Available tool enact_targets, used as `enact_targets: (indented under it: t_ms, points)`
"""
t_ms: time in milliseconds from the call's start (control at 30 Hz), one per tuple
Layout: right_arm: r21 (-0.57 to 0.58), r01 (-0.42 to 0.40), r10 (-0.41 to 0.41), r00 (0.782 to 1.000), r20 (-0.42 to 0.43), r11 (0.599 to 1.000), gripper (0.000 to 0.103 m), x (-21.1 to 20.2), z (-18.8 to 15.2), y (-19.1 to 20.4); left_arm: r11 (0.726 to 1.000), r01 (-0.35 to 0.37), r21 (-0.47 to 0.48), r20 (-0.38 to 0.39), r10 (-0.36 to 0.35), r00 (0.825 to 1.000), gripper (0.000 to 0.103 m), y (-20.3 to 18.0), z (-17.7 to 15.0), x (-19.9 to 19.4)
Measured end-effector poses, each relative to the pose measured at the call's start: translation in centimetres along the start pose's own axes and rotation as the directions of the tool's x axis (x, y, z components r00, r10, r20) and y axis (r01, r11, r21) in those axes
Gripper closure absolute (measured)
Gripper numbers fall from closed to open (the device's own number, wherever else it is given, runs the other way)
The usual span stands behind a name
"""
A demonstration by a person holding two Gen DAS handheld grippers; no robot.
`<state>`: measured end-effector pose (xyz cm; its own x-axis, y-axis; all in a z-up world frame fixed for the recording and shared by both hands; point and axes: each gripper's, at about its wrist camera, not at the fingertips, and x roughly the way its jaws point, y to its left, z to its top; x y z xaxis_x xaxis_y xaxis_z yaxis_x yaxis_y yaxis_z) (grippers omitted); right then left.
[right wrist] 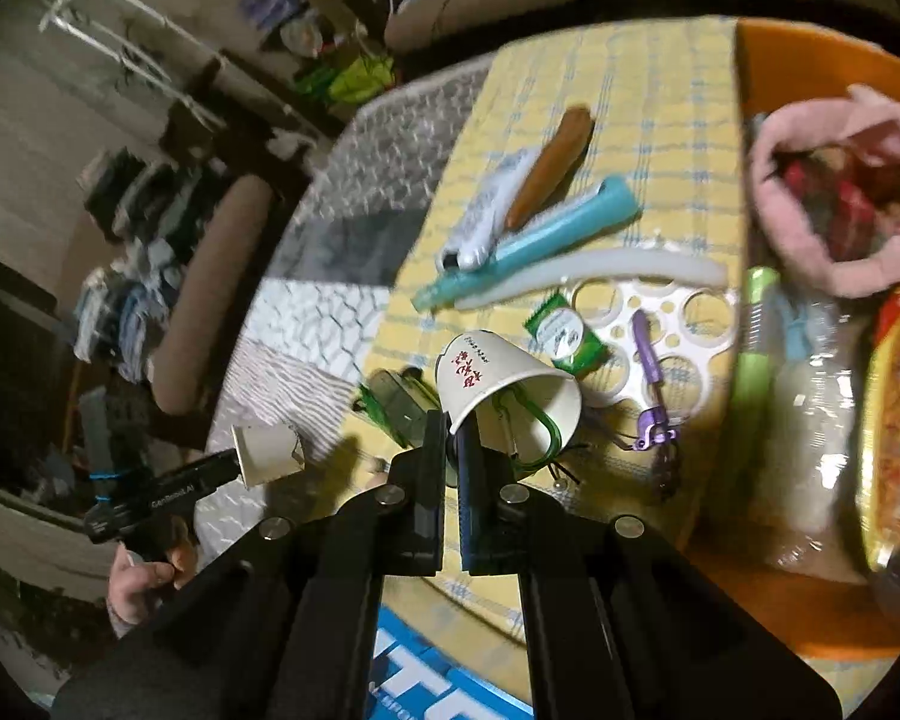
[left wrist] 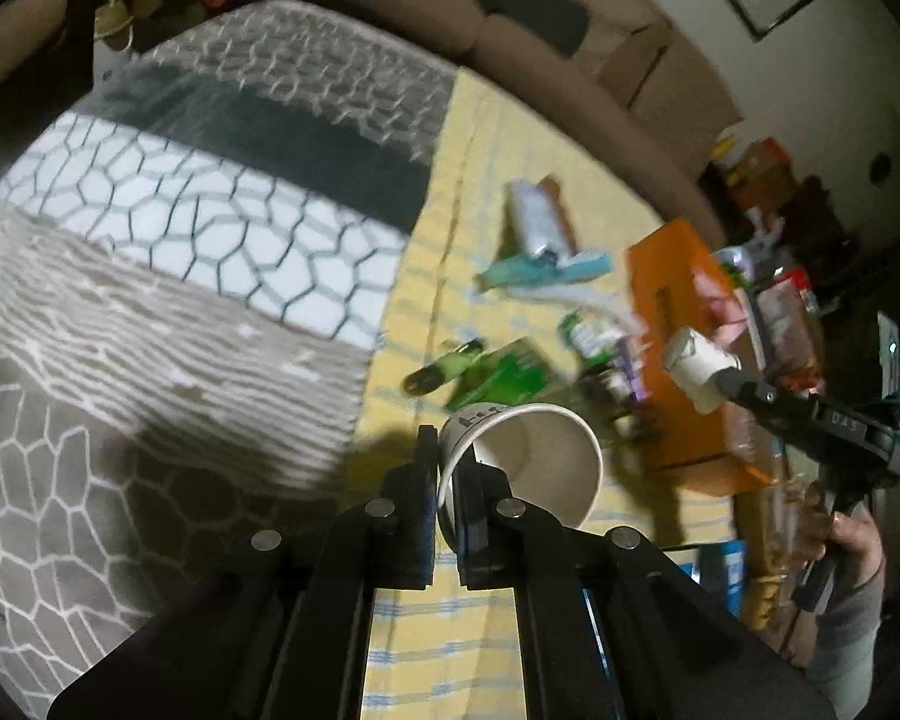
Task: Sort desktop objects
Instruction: 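Lift both cups and carry them over the orange box, then lower both cups into the box and open both grippers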
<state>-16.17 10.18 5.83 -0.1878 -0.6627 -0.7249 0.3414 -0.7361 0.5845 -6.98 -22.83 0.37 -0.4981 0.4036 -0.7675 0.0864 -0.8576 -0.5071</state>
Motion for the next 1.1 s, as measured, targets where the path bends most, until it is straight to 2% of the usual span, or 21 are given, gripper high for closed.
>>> enact_targets:
  t_ms: [100, 167, 267, 333, 467, 567, 600, 667, 733, 833, 933, 1033, 1067, 1100]
  points:
    - [-0.007, -0.003, 0.003, 0.998, 0.064, 1.0, 0.099, -4.4, -0.1, 0.2, 0.999, -0.009, 0.043, 0.01, 0.008, 1.0, 0.1, -1.5, -0.3, -0.6]
    - [-0.001, 0.026, -0.026, 0.993, 0.112, 1.0, 0.099, -7.6, -0.3, -0.3, 0.997, 0.0, 0.079, 0.0, 0.0, 1.0, 0.1, -3.4, -0.7, -0.5]
    - [0.037, 0.084, -0.089, 0.984, 0.157, 0.996, 0.099, -11.8, -0.8, -2.4, 0.983, 0.004, 0.182, -0.038, 0.003, 0.999, 0.1, -8.3, -1.4, 0.8]
    - [0.055, 0.132, -0.139, 0.975, 0.172, 0.99, 0.099, -13.9, -1.4, -4.0, 0.971, 0.033, 0.236, -0.06, -0.019, 0.998, 0.1, -12.0, -1.2, 1.6]
    - [0.071, 0.153, -0.163, 0.972, 0.166, 0.986, 0.099, -15.4, -2.0, -6.1, 0.94, 0.09, 0.329, -0.104, -0.059, 0.993, 0.1, -19.7, -0.5, 3.7]
    - [0.098, 0.103, -0.119, 0.978, 0.173, 0.99, 0.099, -15.3, -1.9, -7.2, 0.931, 0.128, 0.343, -0.144, -0.082, 0.986, 0.1, -24.2, 0.1, 6.1]
    - [0.125, 0.05, -0.073, 0.979, 0.188, 0.991, 0.099, -15.2, -1.7, -7.8, 0.929, 0.128, 0.346, -0.152, -0.079, 0.985, 0.1, -25.2, 0.4, 6.9]
    - [0.168, -0.026, -0.011, 0.976, 0.216, 0.985, 0.099, -14.5, -1.4, -8.7, 0.924, 0.105, 0.369, -0.154, -0.05, 0.987, 0.1, -27.3, 0.2, 8.2]
    - [0.192, -0.065, 0.021, 0.974, 0.225, 0.979, 0.099, -13.4, -0.5, -9.6, 0.917, 0.074, 0.391, -0.153, -0.014, 0.988, 0.1, -28.5, -0.3, 9.5]
    - [0.201, -0.063, 0.024, 0.981, 0.191, 0.978, 0.099, -10.8, 1.0, -10.3, 0.914, 0.046, 0.404, -0.151, 0.017, 0.988, 0.099, -29.2, -1.1, 10.9]
    - [0.173, -0.005, -0.017, 0.991, 0.13, 0.985, 0.099, -8.2, 1.8, -10.3, 0.916, 0.022, 0.4, -0.153, 0.043, 0.987, 0.097, -29.3, -1.5, 12.3]
    - [0.163, 0.035, -0.048, 0.996, 0.078, 0.986, 0.095, -6.3, 2.3, -10.9, 0.923, -0.012, 0.384, -0.14, 0.071, 0.988, 0.076, -28.7, -1.3, 12.7]
    - [0.167, 0.049, -0.061, 0.996, 0.067, 0.985, 0.09, -6.0, 2.3, -11.2, 0.925, -0.014, 0.381, -0.139, 0.073, 0.988, 0.066, -28.5, -1.2, 12.7]
    - [0.171, 0.066, -0.076, 0.995, 0.058, 0.983, 0.078, -5.7, 2.3, -11.3, 0.926, -0.019, 0.376, -0.133, 0.075, 0.988, 0.064, -28.3, -1.0, 12.5]
